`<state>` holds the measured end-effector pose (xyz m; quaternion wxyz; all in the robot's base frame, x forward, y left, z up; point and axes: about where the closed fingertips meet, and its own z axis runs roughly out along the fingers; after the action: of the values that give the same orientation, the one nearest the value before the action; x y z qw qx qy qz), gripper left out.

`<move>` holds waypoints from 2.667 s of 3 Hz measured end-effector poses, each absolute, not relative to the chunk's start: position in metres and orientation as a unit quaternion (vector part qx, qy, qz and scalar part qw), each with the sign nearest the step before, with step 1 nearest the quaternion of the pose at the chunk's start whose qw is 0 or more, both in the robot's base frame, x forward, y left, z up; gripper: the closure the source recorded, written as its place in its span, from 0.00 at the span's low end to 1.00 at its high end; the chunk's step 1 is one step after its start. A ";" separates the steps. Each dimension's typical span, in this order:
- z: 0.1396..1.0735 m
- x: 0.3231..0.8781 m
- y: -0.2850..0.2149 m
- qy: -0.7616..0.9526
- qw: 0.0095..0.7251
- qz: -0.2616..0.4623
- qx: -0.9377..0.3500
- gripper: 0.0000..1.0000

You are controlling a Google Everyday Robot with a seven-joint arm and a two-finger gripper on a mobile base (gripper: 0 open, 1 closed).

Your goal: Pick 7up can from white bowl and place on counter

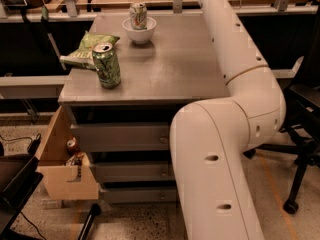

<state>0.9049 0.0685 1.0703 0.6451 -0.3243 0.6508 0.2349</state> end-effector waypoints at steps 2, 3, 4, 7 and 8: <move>1.007 0.925 0.079 0.698 0.597 0.236 -0.318 0.00; 0.965 0.935 0.058 0.732 0.568 0.220 -0.305 0.00; 0.965 0.935 0.058 0.732 0.568 0.220 -0.305 0.00; 0.941 0.936 0.083 0.704 0.573 0.266 -0.325 0.00; 0.933 0.938 0.087 0.704 0.570 0.263 -0.333 0.16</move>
Offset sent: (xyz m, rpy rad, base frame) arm 0.0479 -0.0077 -0.0963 -0.0912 0.2151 -0.0599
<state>0.9381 0.0873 0.9329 0.5700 -0.3330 0.7037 0.2626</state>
